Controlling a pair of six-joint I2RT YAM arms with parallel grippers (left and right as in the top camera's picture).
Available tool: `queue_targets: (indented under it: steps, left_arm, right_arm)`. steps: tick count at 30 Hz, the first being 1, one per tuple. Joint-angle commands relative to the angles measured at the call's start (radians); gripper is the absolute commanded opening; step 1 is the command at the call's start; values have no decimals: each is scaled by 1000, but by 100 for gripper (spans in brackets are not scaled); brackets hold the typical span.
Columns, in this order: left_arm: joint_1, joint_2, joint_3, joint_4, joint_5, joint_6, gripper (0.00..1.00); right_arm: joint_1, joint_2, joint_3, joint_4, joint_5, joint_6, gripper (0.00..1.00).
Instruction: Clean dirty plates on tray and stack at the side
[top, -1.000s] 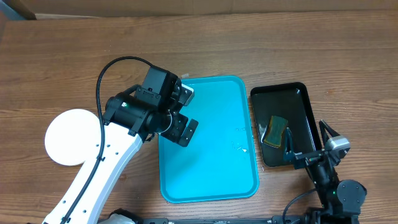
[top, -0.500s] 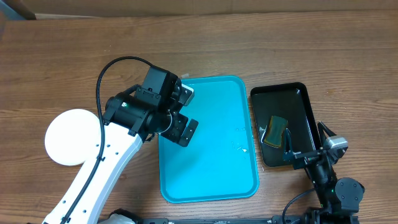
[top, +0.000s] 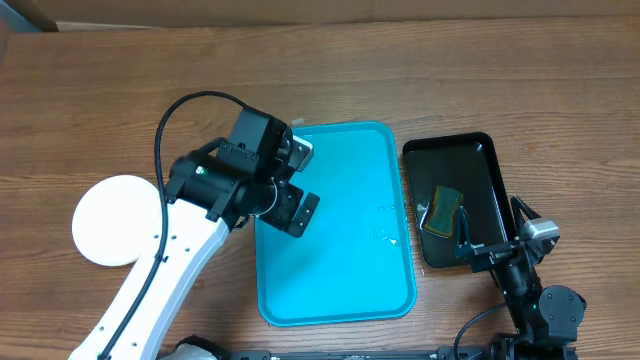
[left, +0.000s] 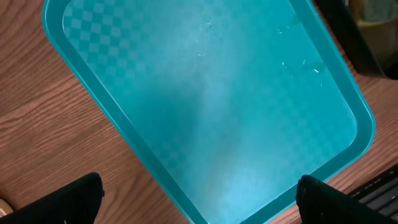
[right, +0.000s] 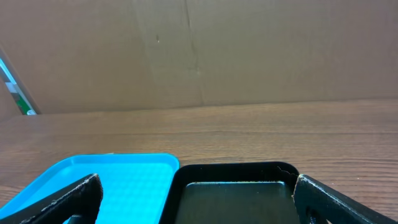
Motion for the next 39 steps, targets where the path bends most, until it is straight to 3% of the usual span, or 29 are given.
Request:
queue_targets:
  steps: [1,3,5,10,19,24,31,39]
  left_arm:
    - [-6,-126,-45,18,-72,28,100]
    - [-2,-203,-106,113,-102,27,100]
    - [36,-327,-233,335,-101,26,100]
    - [133,-546,-481,667,-85,-19,100]
    - [253,-938,-829,978,-78,-79,100]
    - [293,-1126,-996,1110,-72,-80,100]
    - [349,-1348,-1093,1093,-72,-79,100]
    - [354,-1350,-1205,1175,-85,-80,100]
  right_arm:
    - [6,-9,-10,7,8,2,100]
    - [6,-9,-10,7,8,2,100]
    - [6,-9,-10,7,8,2,100]
    - [6,-9,-10,7,8,2,100]
    - [6,-9,-10,7,8,2,100]
    - [6,-9,-10,7,8,2,100]
    - [6,-9,-10,7,8,2,100]
    - [6,-9,-10,7,8,2,100]
